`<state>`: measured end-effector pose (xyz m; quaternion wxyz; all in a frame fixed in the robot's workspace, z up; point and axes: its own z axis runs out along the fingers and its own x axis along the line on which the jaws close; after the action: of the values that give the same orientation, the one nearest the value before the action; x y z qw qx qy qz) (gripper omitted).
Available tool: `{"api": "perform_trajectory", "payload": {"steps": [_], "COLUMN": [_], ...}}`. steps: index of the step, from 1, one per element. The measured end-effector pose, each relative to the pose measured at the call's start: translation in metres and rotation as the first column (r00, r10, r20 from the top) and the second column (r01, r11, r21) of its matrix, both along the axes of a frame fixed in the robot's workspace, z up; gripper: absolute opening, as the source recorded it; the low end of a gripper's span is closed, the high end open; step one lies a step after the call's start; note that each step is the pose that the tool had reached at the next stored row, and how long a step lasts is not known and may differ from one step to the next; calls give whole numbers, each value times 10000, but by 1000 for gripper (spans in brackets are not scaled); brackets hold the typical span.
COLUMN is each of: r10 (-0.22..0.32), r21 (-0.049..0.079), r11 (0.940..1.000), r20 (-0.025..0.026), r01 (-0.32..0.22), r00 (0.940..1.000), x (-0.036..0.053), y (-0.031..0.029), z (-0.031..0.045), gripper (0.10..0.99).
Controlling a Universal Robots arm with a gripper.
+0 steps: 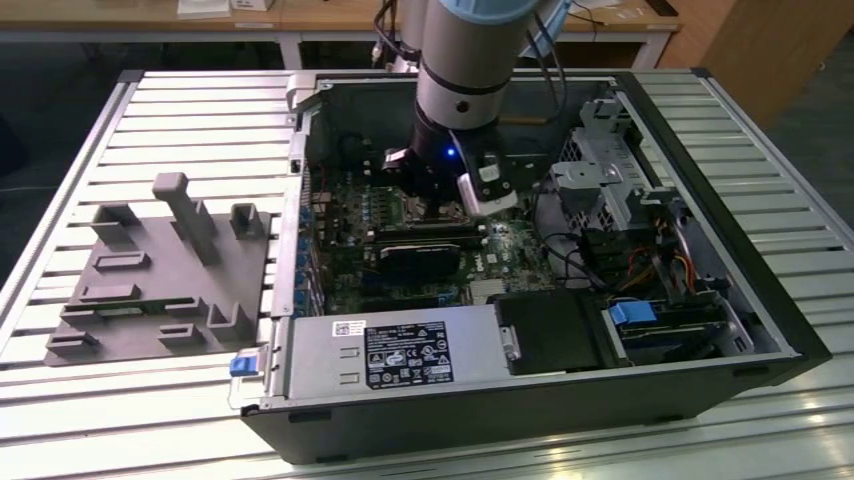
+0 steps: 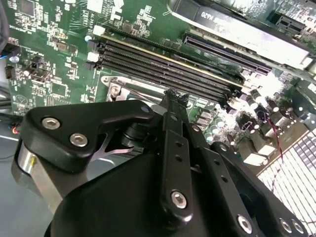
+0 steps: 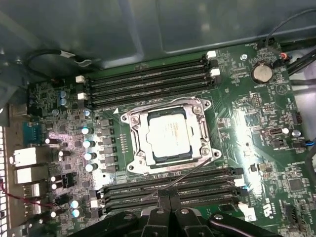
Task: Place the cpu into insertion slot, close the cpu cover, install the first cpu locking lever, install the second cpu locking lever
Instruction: 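Install the second cpu locking lever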
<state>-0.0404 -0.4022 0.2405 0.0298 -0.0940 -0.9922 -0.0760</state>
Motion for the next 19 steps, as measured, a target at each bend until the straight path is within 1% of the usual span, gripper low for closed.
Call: {"api": "perform_trajectory", "payload": {"steps": [3, 6, 11, 15, 19], "r10": [20, 74, 213, 347, 486], "r21": [37, 134, 323, 497, 670], "r11": [10000, 9999, 9993, 9982, 9966], "r20": [-5, -5, -3, 2, 9], "r01": [-20, -74, -213, -347, -485], "r00": [10000, 10000, 9998, 9994, 9988], "x": [0, -5, -42, -96, -122], "y": [0, -1, -1, 0, -6], "z": [-45, -82, -146, -196, -249], "gripper": [102, 102, 102, 102, 102]}}
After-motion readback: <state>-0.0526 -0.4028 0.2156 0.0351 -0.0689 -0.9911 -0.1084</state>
